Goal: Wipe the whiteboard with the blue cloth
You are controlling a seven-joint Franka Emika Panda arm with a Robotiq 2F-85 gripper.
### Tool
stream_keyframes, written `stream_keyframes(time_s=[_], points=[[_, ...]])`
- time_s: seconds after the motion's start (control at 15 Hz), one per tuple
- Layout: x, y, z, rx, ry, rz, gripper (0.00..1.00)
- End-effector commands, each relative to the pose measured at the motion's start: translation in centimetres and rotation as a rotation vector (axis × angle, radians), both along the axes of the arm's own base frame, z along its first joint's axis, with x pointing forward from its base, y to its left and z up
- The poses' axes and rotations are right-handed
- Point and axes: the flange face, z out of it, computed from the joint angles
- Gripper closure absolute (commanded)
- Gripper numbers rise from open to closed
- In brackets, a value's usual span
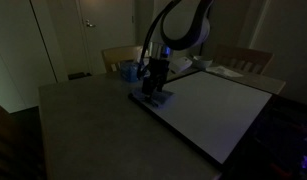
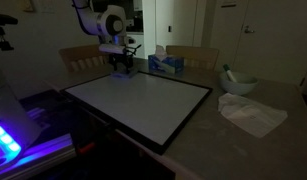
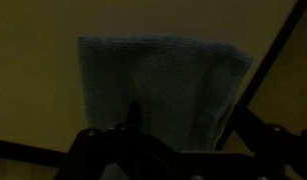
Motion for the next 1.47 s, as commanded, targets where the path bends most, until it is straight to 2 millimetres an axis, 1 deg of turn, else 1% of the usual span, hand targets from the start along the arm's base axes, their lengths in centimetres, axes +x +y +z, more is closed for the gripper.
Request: stream_keyframes(time_s=[0.0,0.27,0.47,0.6,0.73,0.8,0.93,1.4], points=[[0.0,0.6,-0.9,-0.012,0.028,0.010,0.39],[0.0,0.2,-0.4,0.017,0.018,-0.002,0.67],[0.2,0.6,-0.1,0.094,0.035,-0.028,0.89],[-0.1,1.1,-0.6,0.128,0.090,-0.140,1.00],[-0.4,1.3,-1.1,0.154,0.106,-0.203,1.00],[-0.4,1.2,-1.1,0.165,0.109,-0.224,0.97],[-0.6,0.6,-1.2,0.184,0.094,-0.241,0.98],[-1.5,-1.4,-2.2,0.273,0.071,-0.123,0.97]])
